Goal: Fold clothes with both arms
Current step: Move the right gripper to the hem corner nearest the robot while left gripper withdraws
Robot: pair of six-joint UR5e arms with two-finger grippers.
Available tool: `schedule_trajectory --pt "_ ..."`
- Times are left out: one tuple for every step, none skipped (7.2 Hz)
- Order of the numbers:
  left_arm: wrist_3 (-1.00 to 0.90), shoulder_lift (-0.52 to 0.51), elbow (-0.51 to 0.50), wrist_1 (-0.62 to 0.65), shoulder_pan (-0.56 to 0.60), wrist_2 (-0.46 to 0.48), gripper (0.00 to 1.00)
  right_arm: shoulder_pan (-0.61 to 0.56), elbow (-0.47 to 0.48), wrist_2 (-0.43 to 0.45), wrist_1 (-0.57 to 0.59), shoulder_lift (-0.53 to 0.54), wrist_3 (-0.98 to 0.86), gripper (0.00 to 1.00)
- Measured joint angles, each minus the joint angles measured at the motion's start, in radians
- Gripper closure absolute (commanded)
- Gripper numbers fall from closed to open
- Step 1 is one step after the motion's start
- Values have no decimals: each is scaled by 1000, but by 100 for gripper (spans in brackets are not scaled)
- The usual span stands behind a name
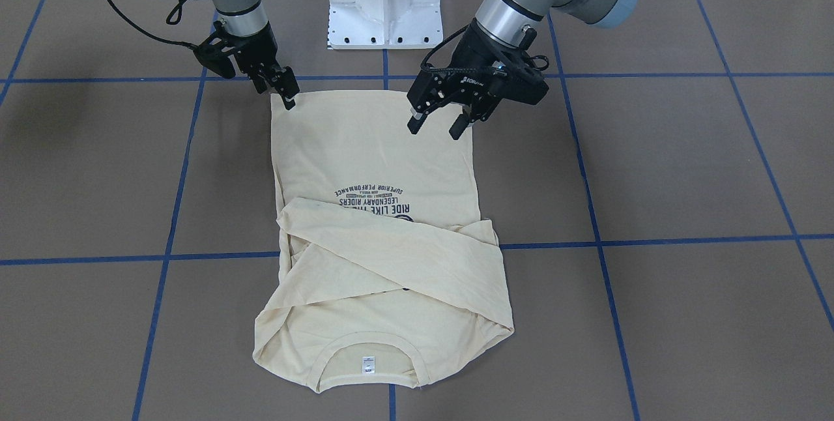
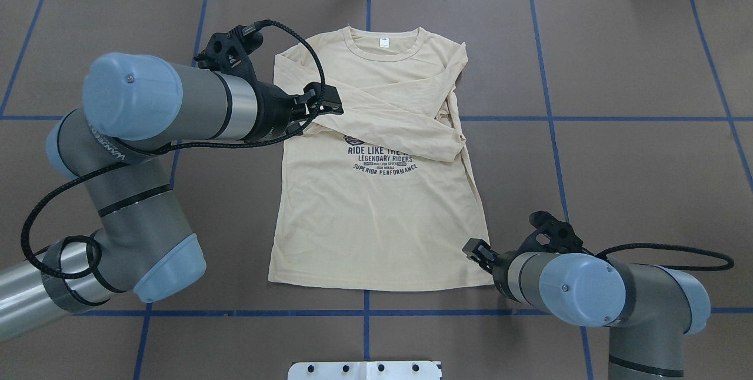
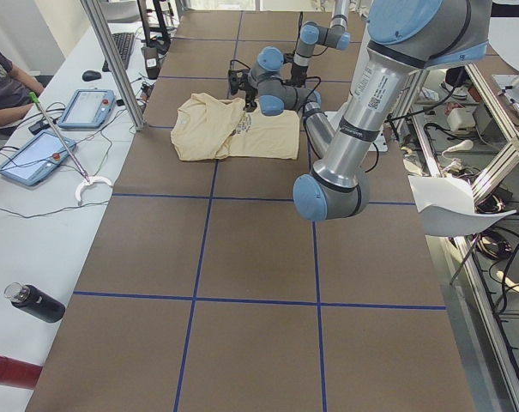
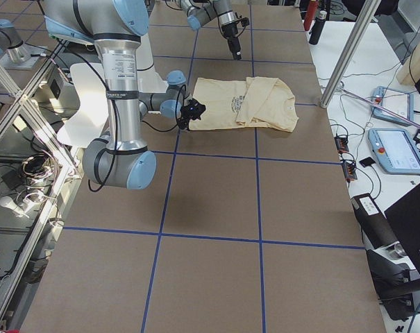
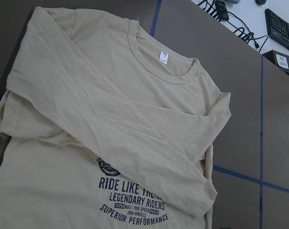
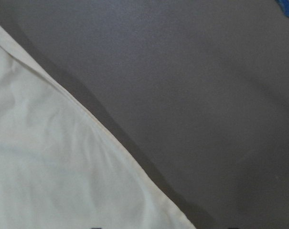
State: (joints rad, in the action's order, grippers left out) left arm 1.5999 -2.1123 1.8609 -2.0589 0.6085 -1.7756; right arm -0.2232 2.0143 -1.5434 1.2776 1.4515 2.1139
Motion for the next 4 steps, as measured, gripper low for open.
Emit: schedule_trajectory --pt "0 1 0 0 0 7 13 8 -3 -1 2 3 0 21" --pt "0 1 0 0 -1 10 13 15 -5 -2 3 7 1 41" --pt "0 0 0 0 -1 11 13 20 -6 -3 4 10 2 81" --pt "0 0 0 0 -1 11 13 24 -3 -3 5 13 5 100"
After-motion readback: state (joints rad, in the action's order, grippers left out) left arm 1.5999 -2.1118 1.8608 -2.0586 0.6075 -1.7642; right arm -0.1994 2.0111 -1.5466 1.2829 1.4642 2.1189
